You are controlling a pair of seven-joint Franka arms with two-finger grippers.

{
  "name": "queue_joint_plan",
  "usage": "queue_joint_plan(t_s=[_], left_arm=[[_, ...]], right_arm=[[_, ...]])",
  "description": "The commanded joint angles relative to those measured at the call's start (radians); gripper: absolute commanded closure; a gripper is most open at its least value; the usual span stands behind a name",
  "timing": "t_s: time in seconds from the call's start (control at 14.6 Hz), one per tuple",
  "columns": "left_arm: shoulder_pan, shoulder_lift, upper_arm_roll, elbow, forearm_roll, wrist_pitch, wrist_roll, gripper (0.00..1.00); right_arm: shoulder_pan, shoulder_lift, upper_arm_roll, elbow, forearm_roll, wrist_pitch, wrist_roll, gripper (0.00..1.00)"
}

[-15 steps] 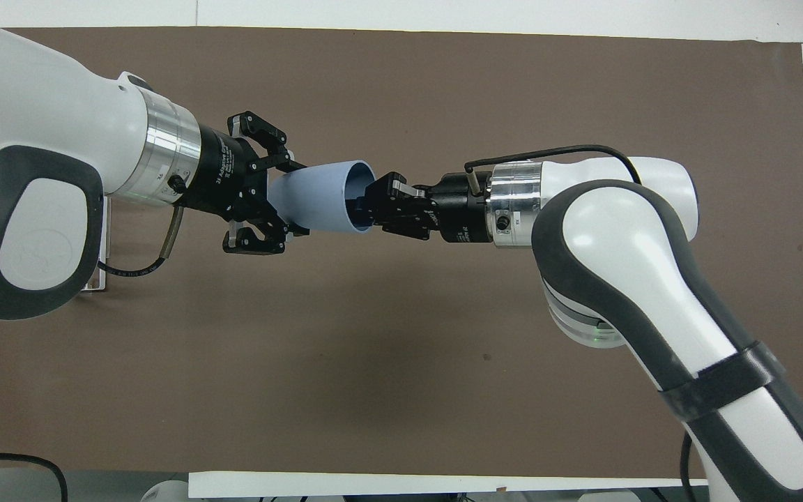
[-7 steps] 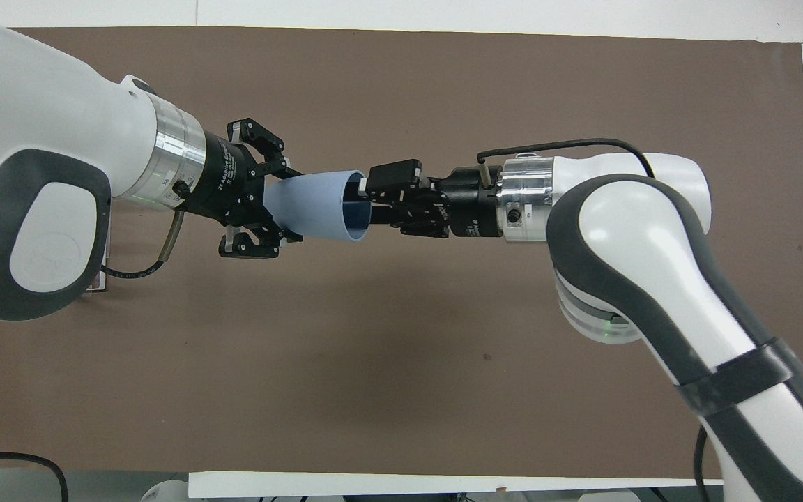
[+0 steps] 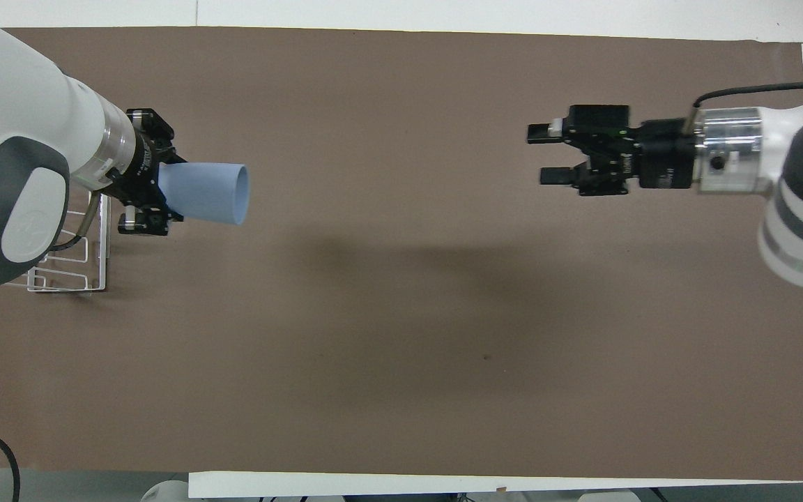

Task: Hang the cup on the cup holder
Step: 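Move the cup with the left gripper down onto the wire rack, then release the cup on the rack and raise the left gripper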

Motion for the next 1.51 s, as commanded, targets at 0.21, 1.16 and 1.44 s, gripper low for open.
queue_joint_plan(t_s=[0.21, 1.16, 1.44], left_arm=[[-0.034, 0.076, -0.004, 0.002, 0.566, -0.127, 0.045, 1.0], [0.005, 0.251, -0.005, -0.064, 1.176, -0.166, -0.153, 1.0], [0.023, 0.275, -0.008, -0.065, 1.194, -0.15, -0.196, 1.0]], right_arm=[[-0.057, -0.047, 0.029, 0.14, -0.655, -0.076, 0.02, 0.01], [-0.008, -0.121, 0.029, 0.342, -1.15, -0.427, 0.023, 0.01], [0.102, -0.124, -0.089, 0.332, -1.15, -0.424, 0.023, 0.01]])
